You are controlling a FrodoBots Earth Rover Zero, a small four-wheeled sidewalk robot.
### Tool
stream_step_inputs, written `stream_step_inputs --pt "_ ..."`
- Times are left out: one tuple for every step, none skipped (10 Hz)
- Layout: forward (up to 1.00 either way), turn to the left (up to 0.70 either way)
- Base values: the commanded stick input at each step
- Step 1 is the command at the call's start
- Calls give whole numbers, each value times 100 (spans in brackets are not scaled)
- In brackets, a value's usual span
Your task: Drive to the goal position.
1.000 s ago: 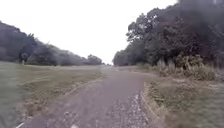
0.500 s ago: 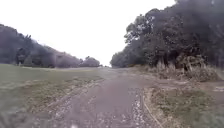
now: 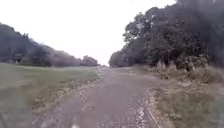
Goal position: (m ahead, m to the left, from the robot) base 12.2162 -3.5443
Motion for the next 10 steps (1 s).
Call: stream_step_inputs --pt "60 -14" --pt "60 -14" --pt "60 -14" --pt "60 -14" --pt "60 -14" --pt "60 -14" --pt "60 -14" --pt "60 -14" --pt "60 -11" --pt "60 -5"
